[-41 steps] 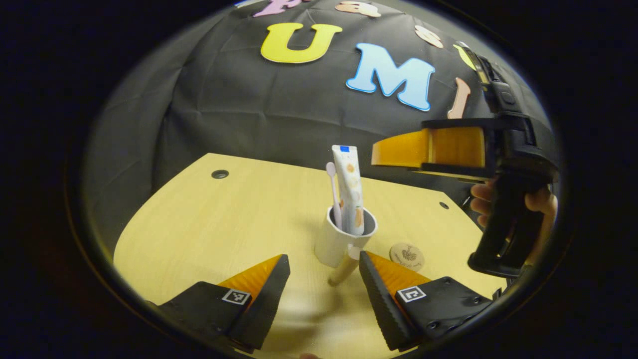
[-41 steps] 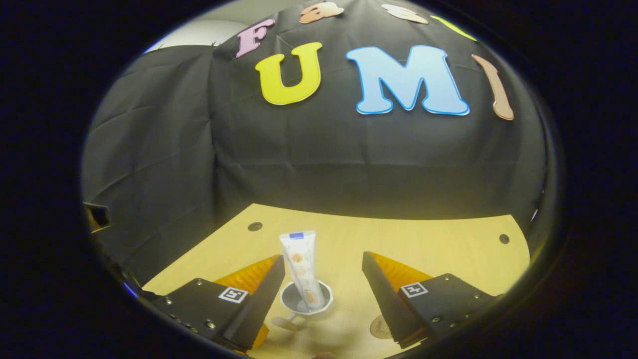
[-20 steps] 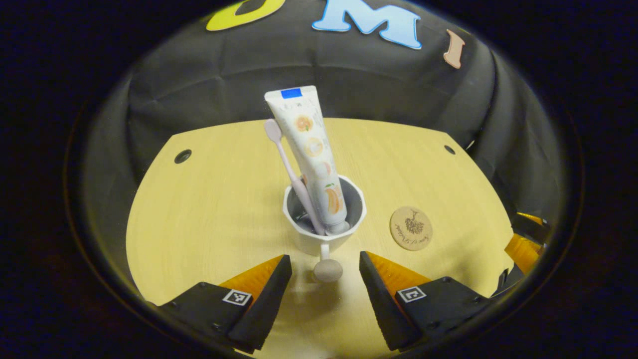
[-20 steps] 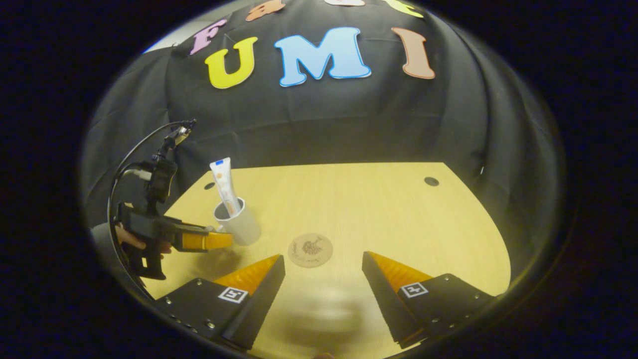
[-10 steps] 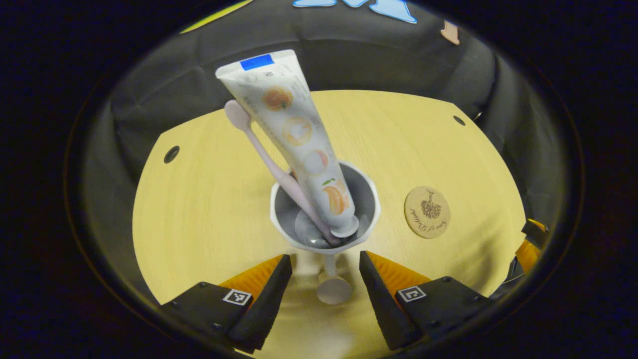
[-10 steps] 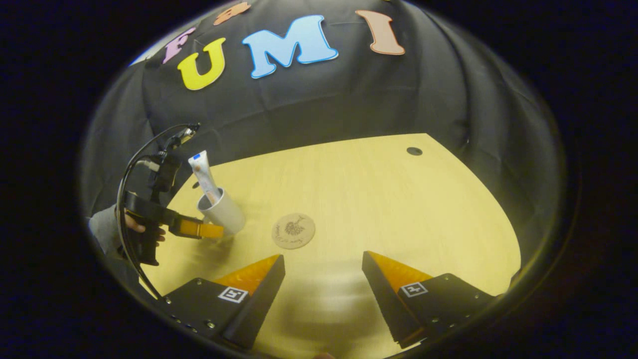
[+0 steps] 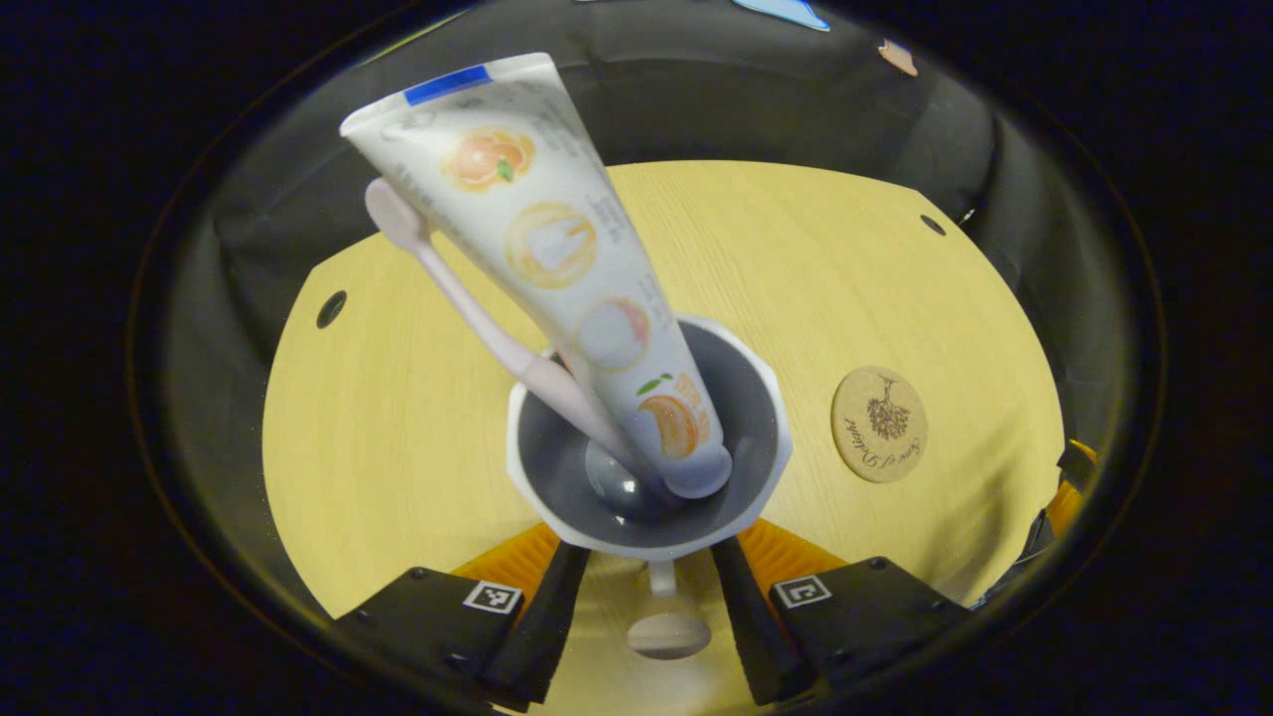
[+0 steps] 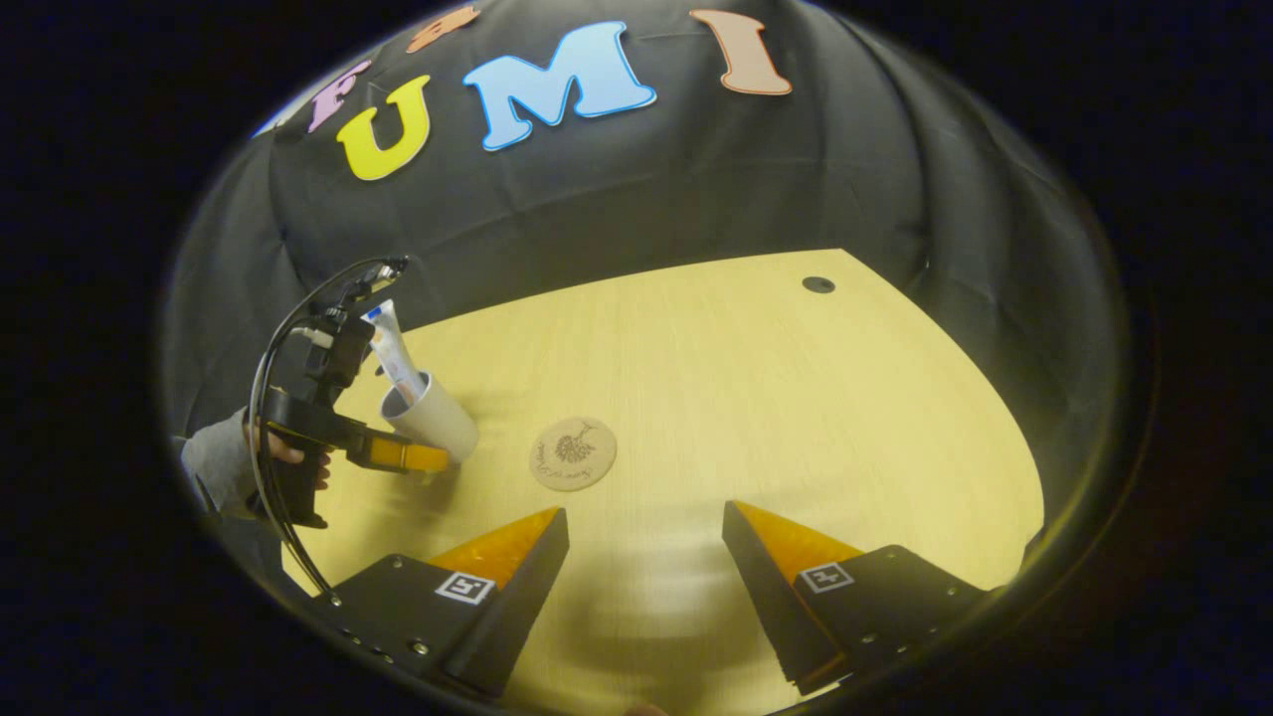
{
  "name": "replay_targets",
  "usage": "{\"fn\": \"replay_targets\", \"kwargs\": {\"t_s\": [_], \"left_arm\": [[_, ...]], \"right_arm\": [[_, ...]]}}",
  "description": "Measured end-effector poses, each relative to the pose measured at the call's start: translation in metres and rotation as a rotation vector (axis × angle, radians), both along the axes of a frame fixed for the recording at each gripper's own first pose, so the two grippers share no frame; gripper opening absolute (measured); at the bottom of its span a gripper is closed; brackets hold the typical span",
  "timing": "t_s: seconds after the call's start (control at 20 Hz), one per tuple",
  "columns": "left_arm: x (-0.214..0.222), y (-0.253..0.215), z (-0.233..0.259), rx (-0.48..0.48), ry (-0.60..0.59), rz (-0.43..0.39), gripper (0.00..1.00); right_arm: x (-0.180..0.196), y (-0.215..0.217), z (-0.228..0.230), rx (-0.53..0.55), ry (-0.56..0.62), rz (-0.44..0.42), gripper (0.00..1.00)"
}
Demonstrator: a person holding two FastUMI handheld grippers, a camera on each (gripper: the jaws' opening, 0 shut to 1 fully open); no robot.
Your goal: Put the toothbrush and toothpaste on the desktop into the cup, then pick up the cup and place it on the coaster on the desktop.
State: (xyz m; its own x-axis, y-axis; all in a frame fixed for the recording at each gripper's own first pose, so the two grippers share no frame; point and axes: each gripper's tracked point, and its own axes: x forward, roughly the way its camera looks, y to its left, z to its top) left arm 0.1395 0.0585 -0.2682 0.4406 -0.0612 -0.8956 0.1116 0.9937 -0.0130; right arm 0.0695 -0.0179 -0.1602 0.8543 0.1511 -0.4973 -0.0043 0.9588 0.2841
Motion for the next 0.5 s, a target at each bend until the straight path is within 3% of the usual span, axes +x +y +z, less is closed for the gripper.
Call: {"fn": "replay_targets", "kwargs": {"t_s": [0.05, 0.15, 0.3, 0.5], "left_arm": [[0.0001, 0.0002, -0.0014, -0.001, 0.003, 0.006, 0.80], [-0.0014, 0.0005, -0.0039, -0.006, 0.008, 0.007, 0.76], [-0.0034, 0.0024, -0.0097, 0.002, 0.027, 0.034, 0.38], [0.0001, -0.0008, -0.0095, 0.013, 0.007, 0.017, 0.42]], "right_arm": [[0.0000, 0.0007, -0.0008, 0.002, 0.003, 0.002, 0.95], [-0.0006, 0.0021, -0.0019, 0.003, 0.004, 0.005, 0.95], [-0.0032, 0.0043, -0.0030, 0.005, 0.005, 0.008, 0.95], [-0.0038, 0.0040, -0.0021, 0.004, 0.002, 0.007, 0.95]]}}
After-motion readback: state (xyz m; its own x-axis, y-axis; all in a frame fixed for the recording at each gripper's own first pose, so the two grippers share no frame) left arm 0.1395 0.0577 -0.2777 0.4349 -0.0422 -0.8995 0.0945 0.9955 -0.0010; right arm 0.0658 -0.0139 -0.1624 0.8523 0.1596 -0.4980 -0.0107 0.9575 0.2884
